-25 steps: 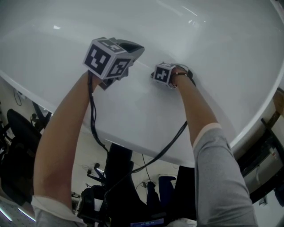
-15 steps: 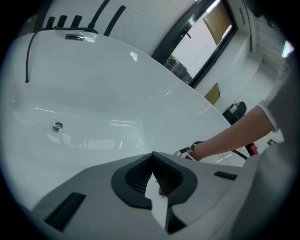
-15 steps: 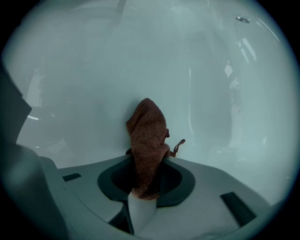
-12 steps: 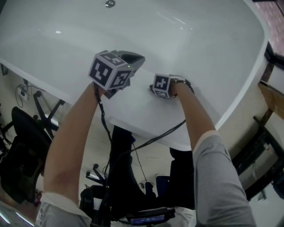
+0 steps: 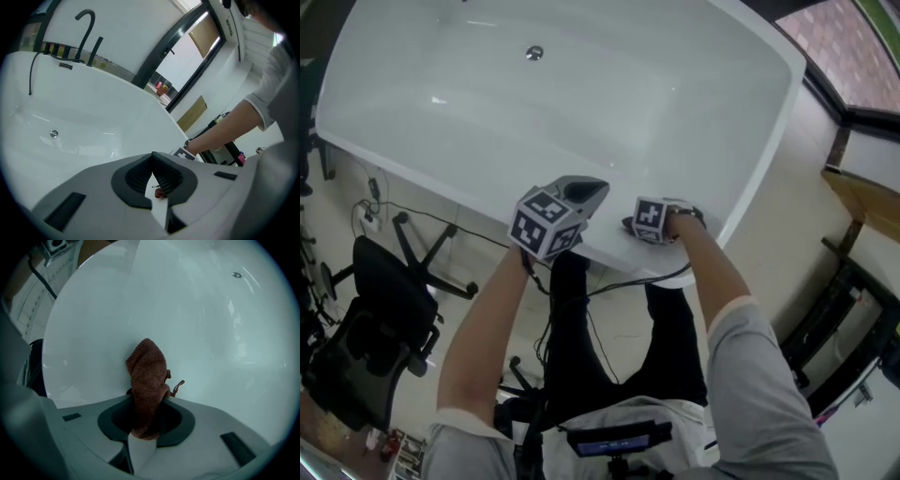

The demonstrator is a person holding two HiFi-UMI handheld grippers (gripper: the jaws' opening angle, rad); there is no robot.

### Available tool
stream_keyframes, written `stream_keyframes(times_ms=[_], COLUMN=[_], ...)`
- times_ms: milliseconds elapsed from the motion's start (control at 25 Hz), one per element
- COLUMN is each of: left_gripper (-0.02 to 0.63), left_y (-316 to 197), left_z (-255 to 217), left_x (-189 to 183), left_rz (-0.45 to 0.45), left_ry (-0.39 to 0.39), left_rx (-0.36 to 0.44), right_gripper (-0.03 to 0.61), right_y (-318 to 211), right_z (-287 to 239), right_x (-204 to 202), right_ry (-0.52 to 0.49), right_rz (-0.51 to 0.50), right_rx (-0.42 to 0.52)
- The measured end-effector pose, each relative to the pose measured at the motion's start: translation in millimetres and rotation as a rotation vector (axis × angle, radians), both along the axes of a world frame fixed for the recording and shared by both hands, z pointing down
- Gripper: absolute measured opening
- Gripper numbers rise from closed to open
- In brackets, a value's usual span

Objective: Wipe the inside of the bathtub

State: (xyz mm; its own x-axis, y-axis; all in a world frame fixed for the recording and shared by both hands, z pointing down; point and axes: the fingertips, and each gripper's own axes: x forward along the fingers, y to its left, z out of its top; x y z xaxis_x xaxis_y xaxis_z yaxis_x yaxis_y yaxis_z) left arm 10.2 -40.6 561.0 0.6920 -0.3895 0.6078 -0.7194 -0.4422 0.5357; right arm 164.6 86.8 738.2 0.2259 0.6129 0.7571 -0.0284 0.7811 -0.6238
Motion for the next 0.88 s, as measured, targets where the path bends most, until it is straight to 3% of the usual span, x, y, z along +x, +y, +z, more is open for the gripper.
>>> stream_keyframes(times_ms=[160, 280, 440, 600, 880], left_gripper=[0.006, 0.006, 0.006, 0.006, 0.006], left_y=[19, 29, 38, 41, 42], left_z=[-31, -50, -83, -125, -215], left_x=[3, -1, -15, -36, -96], left_rz=[-0.017, -0.036, -0.082, -0.113, -0.218], left_ry=[0.014, 0.004, -0.010, -0.028, -0.012], left_rx=[0.016, 0.029, 0.066, 0.126, 0.271], right_gripper=[0.095, 0.098, 0.100, 0.100, 0.100], right_y=[11, 8, -4, -41, -93], right_z=[-26, -51, -87, -149, -284], right_x=[4, 11, -27, -49, -87], right_ry=[-0.036, -0.027, -0.218, -0.332, -0.569], right_rz=[0.046, 0.110, 0.404, 0.632, 0.805], right_rx=[-0.030, 0.035, 0.127, 0.300, 0.664])
